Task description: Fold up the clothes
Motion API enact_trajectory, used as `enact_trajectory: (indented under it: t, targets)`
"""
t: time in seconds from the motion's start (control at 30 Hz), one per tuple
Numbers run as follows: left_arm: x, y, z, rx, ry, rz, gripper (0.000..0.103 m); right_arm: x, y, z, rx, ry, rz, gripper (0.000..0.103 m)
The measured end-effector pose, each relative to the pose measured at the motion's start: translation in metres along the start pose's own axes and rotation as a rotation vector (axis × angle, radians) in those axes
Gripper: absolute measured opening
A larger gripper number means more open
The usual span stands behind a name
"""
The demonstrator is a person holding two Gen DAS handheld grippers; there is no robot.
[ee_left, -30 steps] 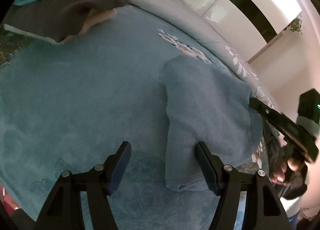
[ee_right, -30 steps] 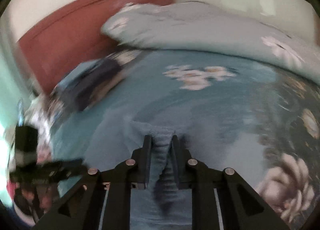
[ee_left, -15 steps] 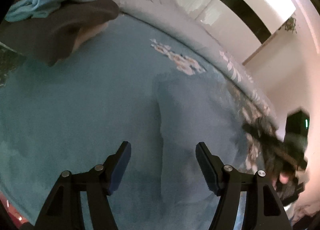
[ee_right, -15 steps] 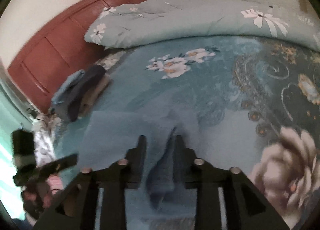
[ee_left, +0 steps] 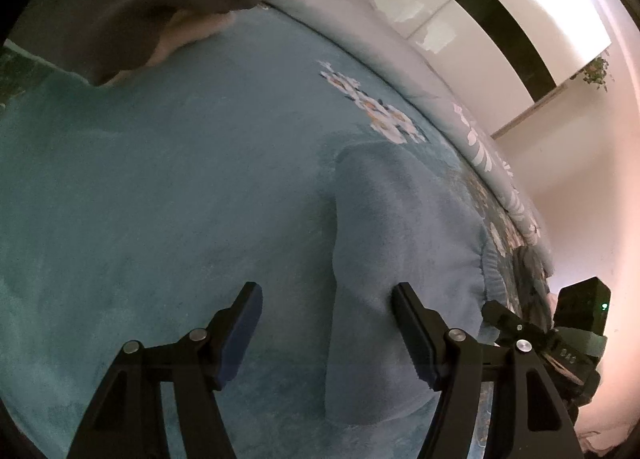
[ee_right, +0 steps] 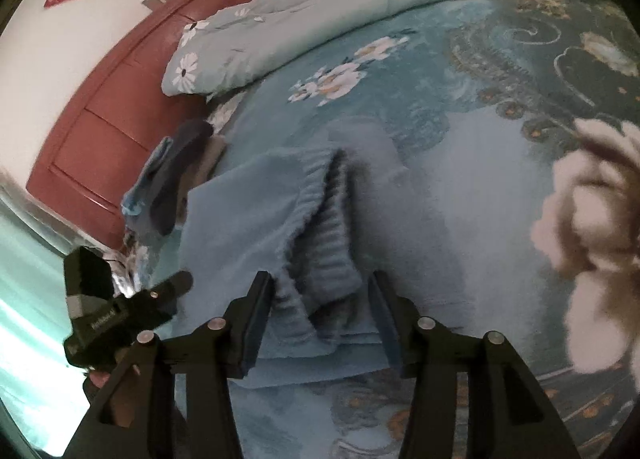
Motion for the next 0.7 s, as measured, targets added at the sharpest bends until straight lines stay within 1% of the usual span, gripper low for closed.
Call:
enact_trajectory:
  t: [0.07,0.13,0.17,0.23,0.37,0.43,0.47,0.5,0.63,0.7]
  targets:
    - [0.000,-0.001,-0.001,-0.007,-0.002,0.008,0.071,0.001,0.004,0.002,-0.003,-0.003,0.004,0.052]
    - [0.000,0.000,-0.003,-0.011,0.001,0.009,0.071,0.001,0.005,0.001,0.001,-0.016,0.007,0.043]
    - [0.001,0.000,-0.003,-0.009,0.002,0.006,0.071,0.000,0.005,0.000,-0.004,-0.022,0.014,0.034]
    - [0.002,0.001,-0.004,-0.002,0.007,0.000,0.071,-0.004,0.006,-0.003,-0.016,-0.033,0.013,0.030]
    - [0.005,-0.004,-0.004,0.025,0.021,0.001,0.071,-0.021,0.025,-0.018,-0.022,-0.077,-0.104,0.028]
    - [0.007,-0.009,-0.003,0.046,0.032,0.018,0.071,-0.031,0.028,-0.025,0.000,-0.098,-0.139,0.026]
    - [0.008,-0.011,-0.001,0.050,0.036,0.025,0.071,-0.035,0.026,-0.027,0.011,-0.105,-0.146,0.024]
    - [0.010,-0.012,0.001,0.046,0.040,0.031,0.071,-0.037,0.023,-0.027,0.018,-0.102,-0.146,0.024]
    - [0.014,-0.012,0.009,0.036,0.056,0.037,0.071,-0.027,-0.003,-0.002,0.082,-0.027,-0.103,0.024]
    - [0.013,-0.013,0.008,0.038,0.058,0.040,0.071,-0.024,-0.010,0.000,0.074,-0.021,-0.077,0.024]
Point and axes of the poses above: each gripper's, at about its wrist camera, not at the fingertips, and z roughly the way its jaws point, y to its left, x to its underside, the point moved 1 cm from there along z, roughly the way its jaws point, and after that the axes turned 8 degrees about -y, right-handed, at the moved point
